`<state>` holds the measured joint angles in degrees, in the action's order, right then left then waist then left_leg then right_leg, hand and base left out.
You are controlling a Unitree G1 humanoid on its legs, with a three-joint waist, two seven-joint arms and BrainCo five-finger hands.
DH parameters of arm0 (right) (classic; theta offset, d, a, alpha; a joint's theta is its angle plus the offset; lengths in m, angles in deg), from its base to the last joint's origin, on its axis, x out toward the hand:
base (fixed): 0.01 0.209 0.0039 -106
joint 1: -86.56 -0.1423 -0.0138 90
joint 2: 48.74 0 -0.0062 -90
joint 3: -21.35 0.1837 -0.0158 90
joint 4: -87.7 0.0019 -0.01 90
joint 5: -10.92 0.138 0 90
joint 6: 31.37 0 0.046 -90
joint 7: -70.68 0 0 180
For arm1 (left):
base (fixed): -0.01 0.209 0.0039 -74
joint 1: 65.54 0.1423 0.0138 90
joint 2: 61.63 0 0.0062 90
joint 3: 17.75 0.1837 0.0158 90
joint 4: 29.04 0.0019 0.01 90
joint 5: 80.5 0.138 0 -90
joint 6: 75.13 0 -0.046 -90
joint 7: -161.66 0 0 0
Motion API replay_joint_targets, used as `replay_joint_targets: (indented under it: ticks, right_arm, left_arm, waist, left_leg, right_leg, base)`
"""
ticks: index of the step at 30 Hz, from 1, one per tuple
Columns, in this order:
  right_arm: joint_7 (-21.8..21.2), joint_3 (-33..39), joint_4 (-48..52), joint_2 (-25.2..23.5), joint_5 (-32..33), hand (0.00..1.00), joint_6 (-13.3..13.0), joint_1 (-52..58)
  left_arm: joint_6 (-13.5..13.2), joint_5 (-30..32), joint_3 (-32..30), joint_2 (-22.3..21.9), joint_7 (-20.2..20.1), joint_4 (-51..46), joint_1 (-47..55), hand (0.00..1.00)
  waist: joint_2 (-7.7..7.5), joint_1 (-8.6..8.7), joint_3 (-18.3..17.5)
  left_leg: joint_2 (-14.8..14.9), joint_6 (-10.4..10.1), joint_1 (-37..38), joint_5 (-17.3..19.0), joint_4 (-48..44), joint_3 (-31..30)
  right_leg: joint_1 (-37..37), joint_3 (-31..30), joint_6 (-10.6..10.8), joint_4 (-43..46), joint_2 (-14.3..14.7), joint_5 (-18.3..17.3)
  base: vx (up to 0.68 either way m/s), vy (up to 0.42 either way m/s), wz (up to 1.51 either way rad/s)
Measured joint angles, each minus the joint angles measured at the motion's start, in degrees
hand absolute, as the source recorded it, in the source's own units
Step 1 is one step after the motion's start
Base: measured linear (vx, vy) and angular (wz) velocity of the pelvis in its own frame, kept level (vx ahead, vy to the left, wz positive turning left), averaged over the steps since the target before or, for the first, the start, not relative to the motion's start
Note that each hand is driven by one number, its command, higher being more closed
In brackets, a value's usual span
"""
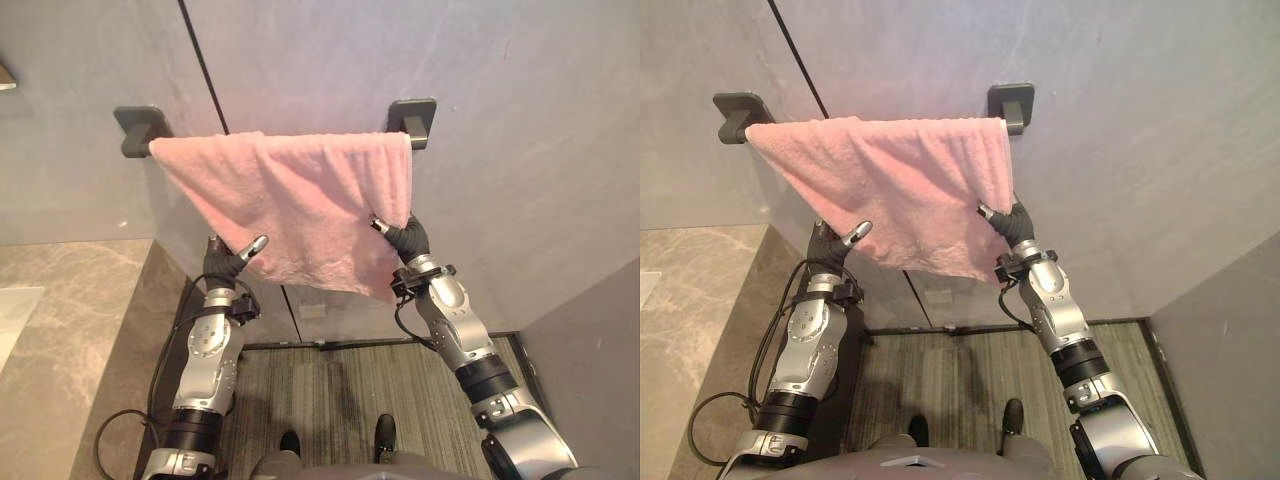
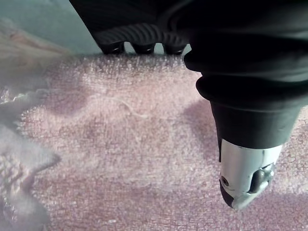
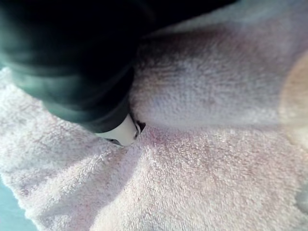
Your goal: Organize washtable
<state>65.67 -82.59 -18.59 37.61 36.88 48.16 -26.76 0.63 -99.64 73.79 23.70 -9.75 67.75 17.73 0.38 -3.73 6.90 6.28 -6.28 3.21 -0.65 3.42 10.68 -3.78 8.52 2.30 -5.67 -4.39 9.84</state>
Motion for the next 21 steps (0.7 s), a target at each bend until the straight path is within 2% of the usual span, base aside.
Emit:
replay_joint_targets:
  ticks: [9,21]
  right_arm:
    - [0.0,-1.8,0.2,0.0,0.0,1.00,0.0,0.1]
    - [-0.1,-3.4,0.2,-0.6,0.0,1.00,0.0,0.7]
  left_arm:
    - [0.3,0.6,-0.1,-0.1,2.2,2.4,-4.3,1.00]
    - [0.3,1.2,-1.9,-0.2,2.1,4.0,-5.1,1.00]
  waist:
    - [-0.09,0.64,-0.1]
    - [-0.48,1.02,-0.4]
  left_leg:
    - [0.0,0.4,0.4,-0.3,0.4,0.2]
    - [-0.1,0.6,1.5,-0.1,0.4,1.4]
  right_leg:
    - [0.1,-0.1,-0.1,0.1,0.0,0.5]
    - [0.5,-1.4,0.0,0.0,0.1,0.5]
  base:
    - [0.00,0.001,0.00]
    - [0.00,0.005,-0.05]
